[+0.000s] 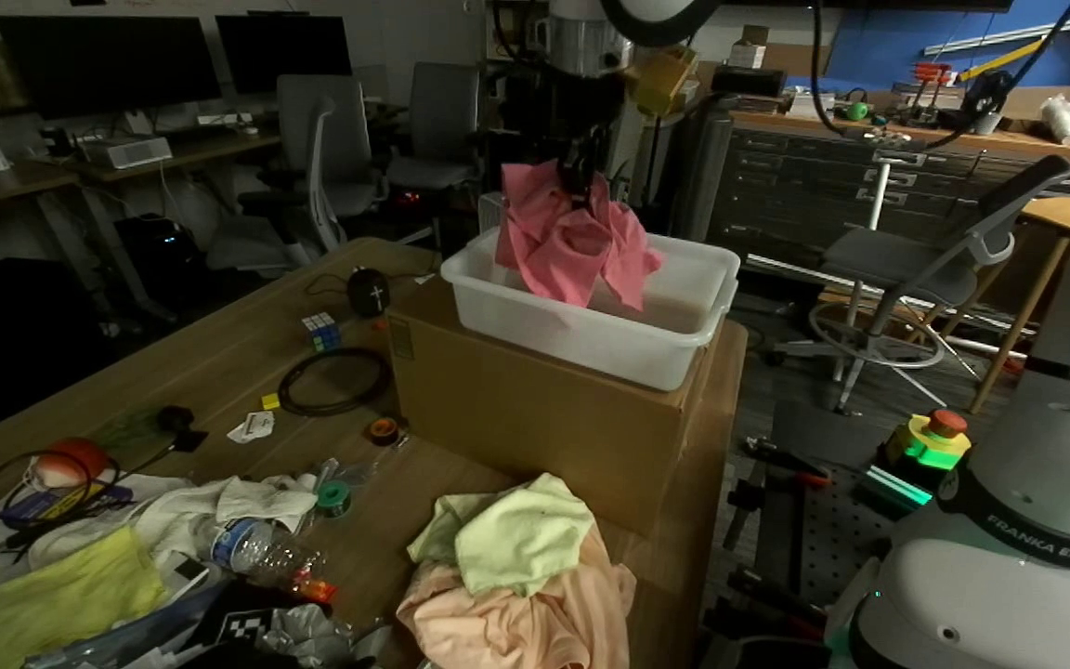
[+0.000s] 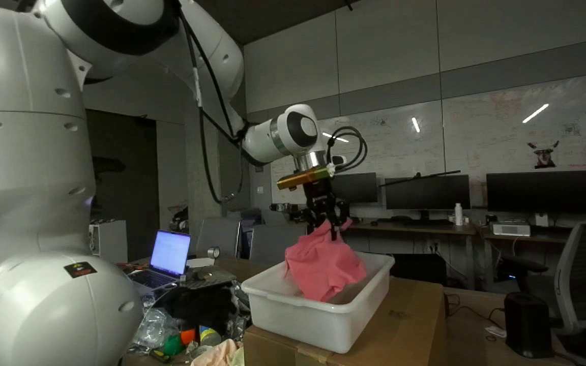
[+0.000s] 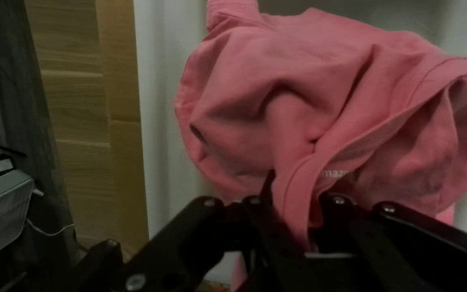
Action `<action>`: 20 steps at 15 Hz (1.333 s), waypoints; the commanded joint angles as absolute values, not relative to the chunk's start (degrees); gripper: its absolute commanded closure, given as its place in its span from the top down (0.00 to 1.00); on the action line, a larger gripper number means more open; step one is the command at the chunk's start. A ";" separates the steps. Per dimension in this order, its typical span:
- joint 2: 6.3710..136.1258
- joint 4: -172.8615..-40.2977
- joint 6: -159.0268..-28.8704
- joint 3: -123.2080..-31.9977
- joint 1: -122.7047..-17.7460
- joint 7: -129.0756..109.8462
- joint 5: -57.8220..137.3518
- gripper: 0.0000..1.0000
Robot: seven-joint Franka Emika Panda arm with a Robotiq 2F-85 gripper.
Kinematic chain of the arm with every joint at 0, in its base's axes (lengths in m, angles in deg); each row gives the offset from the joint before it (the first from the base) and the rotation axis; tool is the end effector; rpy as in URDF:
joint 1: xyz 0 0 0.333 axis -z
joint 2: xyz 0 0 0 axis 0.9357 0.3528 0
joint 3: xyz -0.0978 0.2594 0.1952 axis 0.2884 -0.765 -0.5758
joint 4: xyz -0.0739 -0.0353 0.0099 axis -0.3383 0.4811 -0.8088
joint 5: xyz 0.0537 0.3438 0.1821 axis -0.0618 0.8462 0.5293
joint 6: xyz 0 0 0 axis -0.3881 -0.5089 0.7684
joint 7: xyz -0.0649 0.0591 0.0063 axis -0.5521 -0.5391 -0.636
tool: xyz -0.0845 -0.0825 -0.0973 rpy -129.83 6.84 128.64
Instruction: Remove the clothes from the box and put them on the table
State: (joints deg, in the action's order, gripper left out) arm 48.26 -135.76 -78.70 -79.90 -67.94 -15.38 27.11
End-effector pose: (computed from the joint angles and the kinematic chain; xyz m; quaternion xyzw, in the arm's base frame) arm 0.5242 -0.0525 0.4480 0.9912 0.0457 0.0325 0.1202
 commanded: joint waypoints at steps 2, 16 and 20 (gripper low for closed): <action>39.16 -138.84 -77.76 -83.02 -68.92 -12.81 24.44 0.10; 40.51 -138.06 -77.72 -96.30 -78.60 -14.82 21.25 0.10; 42.54 -138.23 -80.30 -96.55 -81.05 -18.72 22.43 0.42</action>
